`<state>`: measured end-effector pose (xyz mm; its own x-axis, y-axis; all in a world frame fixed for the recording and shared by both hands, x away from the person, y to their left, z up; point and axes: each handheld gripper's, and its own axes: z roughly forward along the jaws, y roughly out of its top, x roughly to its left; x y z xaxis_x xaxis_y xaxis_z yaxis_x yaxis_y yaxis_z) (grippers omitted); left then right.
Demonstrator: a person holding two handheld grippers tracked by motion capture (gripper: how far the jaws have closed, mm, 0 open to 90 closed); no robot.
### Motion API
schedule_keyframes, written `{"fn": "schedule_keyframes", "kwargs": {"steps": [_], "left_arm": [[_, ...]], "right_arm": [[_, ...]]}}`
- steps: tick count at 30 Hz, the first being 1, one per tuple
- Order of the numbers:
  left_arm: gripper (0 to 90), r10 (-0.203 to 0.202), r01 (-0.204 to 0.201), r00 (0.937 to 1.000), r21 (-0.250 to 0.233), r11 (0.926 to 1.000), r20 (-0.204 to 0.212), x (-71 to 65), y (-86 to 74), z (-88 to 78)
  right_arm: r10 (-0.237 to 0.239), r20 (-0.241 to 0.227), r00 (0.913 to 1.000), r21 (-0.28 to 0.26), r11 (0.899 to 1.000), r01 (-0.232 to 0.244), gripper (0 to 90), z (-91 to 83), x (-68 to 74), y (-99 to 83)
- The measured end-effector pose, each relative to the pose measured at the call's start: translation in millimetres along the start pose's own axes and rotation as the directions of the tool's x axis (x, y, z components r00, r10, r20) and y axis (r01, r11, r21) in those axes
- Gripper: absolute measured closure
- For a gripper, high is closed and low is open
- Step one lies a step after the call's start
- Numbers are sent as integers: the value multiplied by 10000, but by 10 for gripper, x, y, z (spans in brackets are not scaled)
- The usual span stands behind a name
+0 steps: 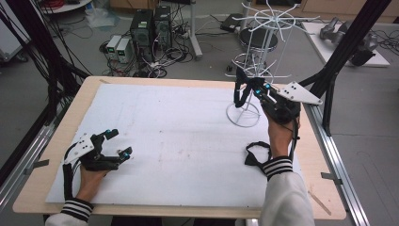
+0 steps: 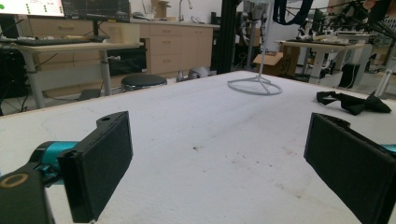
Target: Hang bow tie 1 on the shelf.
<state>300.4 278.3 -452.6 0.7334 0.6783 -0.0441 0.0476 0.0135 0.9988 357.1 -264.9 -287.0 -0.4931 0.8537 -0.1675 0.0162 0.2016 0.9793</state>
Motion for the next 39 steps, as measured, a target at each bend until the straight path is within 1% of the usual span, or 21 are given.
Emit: {"fn": "schedule_keyframes", "kwargs": {"steps": [6,10,12,15,19,21,23,25,31,34,35,37,39], "left_arm": [[83,23,-23,10000,-46,10000,-19,-2,-2,-4],[83,33,-33,10000,-53,10000,-17,-4,-2,-4],[83,39,-39,10000,-51,10000,-25,-5,-2,-4],[83,40,-40,10000,-34,10000,-23,-7,-2,-5],[83,44,-44,10000,-54,10000,-25,-7,-3,-7],[83,64,-64,10000,-47,10000,-16,-6,-3,-7],[84,57,-57,10000,-47,10000,-27,-8,-3,-6],[83,81,-81,10000,-18,10000,-38,-8,-2,-8],[83,65,-66,10000,-65,10000,-22,-7,-4,-9],[83,58,-59,10000,-90,9999,-20,-8,-5,-8],[83,82,-82,10000,-107,9999,-47,-7,-5,-9],[83,81,-82,10000,-132,9999,-55,-9,-6,-10],[83,75,-76,9999,-140,9999,-68,-9,-6,-9]], "right_arm": [[-60,68,10000,20,10000,60,848,19,-11,21],[-43,97,9999,156,9999,42,840,17,-15,17],[-95,89,9999,85,9999,94,838,15,-20,19],[-61,94,9999,182,9998,59,824,16,-20,17],[-157,132,9998,283,9995,153,812,11,-19,20],[-184,108,9998,238,9996,182,797,12,-16,27],[-137,100,9999,164,9998,136,758,11,-14,36],[-170,173,9997,232,9996,165,746,14,-7,50],[-410,309,9987,226,9989,403,665,10,10,65],[-248,315,9992,88,9997,246,586,-3,26,78],[-269,303,9992,32,9996,268,568,-6,27,82],[-186,266,9995,-66,9998,188,472,-16,38,87],[-115,274,9996,-184,9998,120,396,-27,41,97]]}}
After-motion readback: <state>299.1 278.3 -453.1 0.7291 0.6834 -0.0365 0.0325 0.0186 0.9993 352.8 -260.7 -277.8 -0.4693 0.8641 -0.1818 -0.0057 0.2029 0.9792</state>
